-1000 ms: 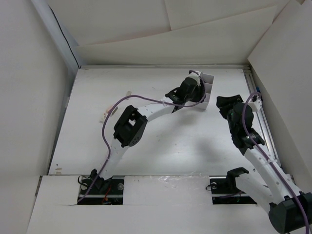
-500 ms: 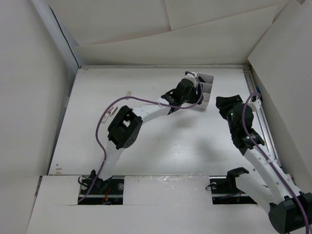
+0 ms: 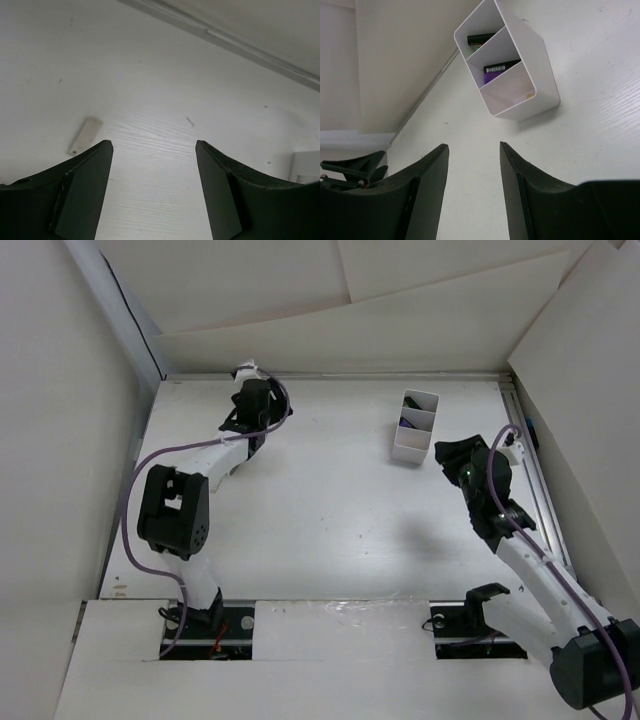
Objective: Sort the stationery into containers
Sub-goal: Pick up the stationery from the center of the board, then place the stationery in the storage box.
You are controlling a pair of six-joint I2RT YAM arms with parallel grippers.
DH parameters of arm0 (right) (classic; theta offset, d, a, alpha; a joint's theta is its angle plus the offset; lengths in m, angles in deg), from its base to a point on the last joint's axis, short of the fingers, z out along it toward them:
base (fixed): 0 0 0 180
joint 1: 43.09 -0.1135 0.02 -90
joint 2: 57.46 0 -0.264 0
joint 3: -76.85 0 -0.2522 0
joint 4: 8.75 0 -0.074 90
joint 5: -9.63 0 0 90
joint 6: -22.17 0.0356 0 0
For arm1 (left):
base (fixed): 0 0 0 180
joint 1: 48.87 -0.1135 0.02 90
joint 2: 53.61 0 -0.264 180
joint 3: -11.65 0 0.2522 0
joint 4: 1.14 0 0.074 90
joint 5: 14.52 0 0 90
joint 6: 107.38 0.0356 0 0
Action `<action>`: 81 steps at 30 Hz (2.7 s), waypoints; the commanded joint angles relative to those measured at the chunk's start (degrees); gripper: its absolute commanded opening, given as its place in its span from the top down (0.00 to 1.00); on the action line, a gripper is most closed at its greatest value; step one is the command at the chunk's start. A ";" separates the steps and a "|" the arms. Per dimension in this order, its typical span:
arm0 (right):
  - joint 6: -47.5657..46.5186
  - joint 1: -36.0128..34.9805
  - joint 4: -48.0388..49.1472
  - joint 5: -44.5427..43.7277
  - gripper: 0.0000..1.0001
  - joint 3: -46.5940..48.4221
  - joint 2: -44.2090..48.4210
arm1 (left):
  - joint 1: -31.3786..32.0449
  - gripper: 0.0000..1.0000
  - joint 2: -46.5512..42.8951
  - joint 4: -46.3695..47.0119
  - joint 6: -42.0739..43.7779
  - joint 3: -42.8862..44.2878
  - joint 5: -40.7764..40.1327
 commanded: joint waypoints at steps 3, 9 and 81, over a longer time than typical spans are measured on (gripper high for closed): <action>-1.28 -0.99 3.45 1.54 0.49 2.23 -1.38 | -1.03 0.36 6.01 -5.97 3.35 1.62 -1.87; -1.80 -2.22 3.45 1.54 0.50 2.84 -2.70 | -1.56 0.34 11.99 -9.67 6.16 4.79 -3.01; -0.57 -2.14 2.14 -6.90 0.52 -0.76 8.72 | 26.13 0.83 27.37 -10.30 5.11 41.18 22.03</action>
